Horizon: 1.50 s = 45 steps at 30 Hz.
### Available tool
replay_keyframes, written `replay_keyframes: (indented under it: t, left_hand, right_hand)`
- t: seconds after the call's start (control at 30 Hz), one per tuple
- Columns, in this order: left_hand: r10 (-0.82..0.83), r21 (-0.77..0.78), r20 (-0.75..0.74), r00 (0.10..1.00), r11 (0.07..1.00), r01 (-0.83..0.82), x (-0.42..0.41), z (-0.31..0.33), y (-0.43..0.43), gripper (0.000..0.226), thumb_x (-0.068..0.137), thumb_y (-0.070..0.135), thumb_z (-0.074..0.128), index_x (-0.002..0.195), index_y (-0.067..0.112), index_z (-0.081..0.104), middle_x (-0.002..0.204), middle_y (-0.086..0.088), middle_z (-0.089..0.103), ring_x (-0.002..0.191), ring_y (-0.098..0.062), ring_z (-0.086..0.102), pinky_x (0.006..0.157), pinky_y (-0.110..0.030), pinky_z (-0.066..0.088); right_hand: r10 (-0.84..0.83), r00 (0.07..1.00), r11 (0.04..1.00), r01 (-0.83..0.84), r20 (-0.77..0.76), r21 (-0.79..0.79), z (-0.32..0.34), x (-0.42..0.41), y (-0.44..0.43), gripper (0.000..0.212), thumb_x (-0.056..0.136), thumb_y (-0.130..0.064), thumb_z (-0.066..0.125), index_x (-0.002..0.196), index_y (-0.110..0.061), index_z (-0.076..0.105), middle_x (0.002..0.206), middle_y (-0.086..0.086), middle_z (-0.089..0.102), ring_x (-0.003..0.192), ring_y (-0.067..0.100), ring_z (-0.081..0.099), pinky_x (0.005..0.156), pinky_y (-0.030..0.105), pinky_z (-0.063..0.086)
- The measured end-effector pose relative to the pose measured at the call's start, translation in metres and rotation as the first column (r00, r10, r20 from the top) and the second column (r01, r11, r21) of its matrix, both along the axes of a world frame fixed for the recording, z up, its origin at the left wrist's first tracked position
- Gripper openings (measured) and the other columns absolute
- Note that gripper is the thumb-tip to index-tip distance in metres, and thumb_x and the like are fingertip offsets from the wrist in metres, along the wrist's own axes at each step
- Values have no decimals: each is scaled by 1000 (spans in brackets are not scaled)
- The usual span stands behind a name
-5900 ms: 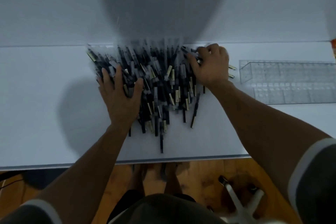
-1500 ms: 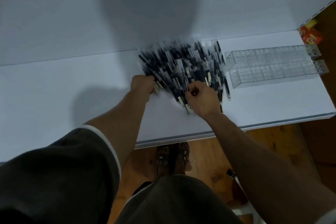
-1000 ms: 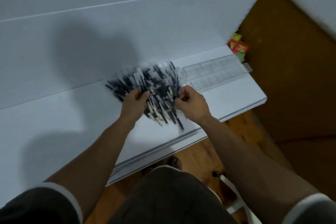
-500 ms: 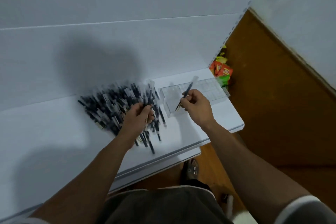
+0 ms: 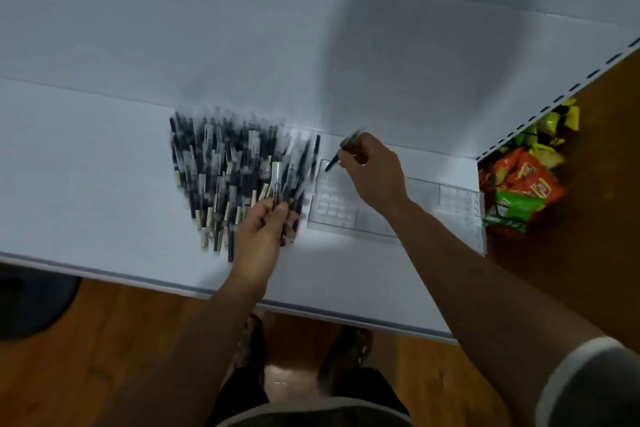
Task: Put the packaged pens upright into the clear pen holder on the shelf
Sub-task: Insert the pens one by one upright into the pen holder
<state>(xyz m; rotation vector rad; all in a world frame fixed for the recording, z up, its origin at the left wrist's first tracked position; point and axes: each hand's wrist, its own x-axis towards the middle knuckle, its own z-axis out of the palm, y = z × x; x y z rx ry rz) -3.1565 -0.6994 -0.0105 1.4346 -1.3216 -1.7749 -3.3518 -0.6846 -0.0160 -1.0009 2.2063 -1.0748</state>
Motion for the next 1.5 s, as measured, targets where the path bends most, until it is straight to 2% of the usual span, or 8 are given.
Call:
replay_keyframes:
  t: [0.17,0.37,0.83,1.1,1.2,1.3,1.37,1.5]
  left_hand:
    - [7,15,-17,1000,1000,-6,-9,3,5,22,100,18,49,84,11,63,71,1,63,61,-9,52,59,-21,40]
    - [-30,8,-35,999,1000,30,-11,0,-1,21,100,18,48,89,8,62,69,4,62,57,-8,49,48,-13,37]
    - [-55,44,-82,995,997,58,2,1,-4,19,99,18,49,89,16,64,78,5,68,69,-12,53,66,-27,42]
    - [-65,35,-86,994,997,68,3,-4,-5,14,101,15,45,100,13,59,76,5,64,62,-8,53,58,-20,46]
    - [-111,43,-70,991,993,114,2,-10,-11,11,100,12,45,97,19,54,72,-1,49,62,-14,42,59,-26,37]
    - [-107,29,-25,994,994,107,-7,-15,-17,11,98,14,51,92,23,52,74,1,48,65,-13,43,61,-26,37]
    - [-85,-38,6,996,996,85,-15,-12,-20,5,97,22,55,98,17,55,78,4,54,68,-8,49,61,-16,43]
    - [-98,-217,78,992,970,113,-23,-10,-19,23,100,30,49,102,8,59,82,-4,57,62,-3,49,46,-5,38]
  right_hand:
    - [-1,1000,1000,1,13,-14,-3,-9,-8,14,93,-28,62,99,-15,63,93,0,72,87,16,68,82,33,54]
    - [52,994,999,-52,-95,-1,-2,-8,-13,20,93,-29,62,100,-10,63,92,1,71,84,17,66,80,38,54]
    - [111,969,994,-104,-222,43,4,0,-19,15,92,-28,59,99,-14,61,90,0,70,82,20,66,79,42,56]
    - [-30,990,997,40,-136,73,10,0,-4,18,92,-27,59,98,-9,59,86,4,66,76,18,60,69,28,47]
    - [-83,982,994,95,-167,63,17,-3,13,19,93,-23,57,95,-4,59,84,9,65,67,15,51,56,10,36]
    - [-141,974,985,155,-175,71,28,-9,35,18,95,-19,52,96,-4,62,85,7,63,63,8,50,52,6,36]
    - [-164,974,979,180,-153,97,30,-13,48,21,96,-19,50,98,-2,63,83,7,63,60,6,51,52,8,40]
    - [-110,983,984,128,-144,122,26,-22,65,18,94,-16,48,95,-9,64,77,-1,62,71,18,56,70,35,47]
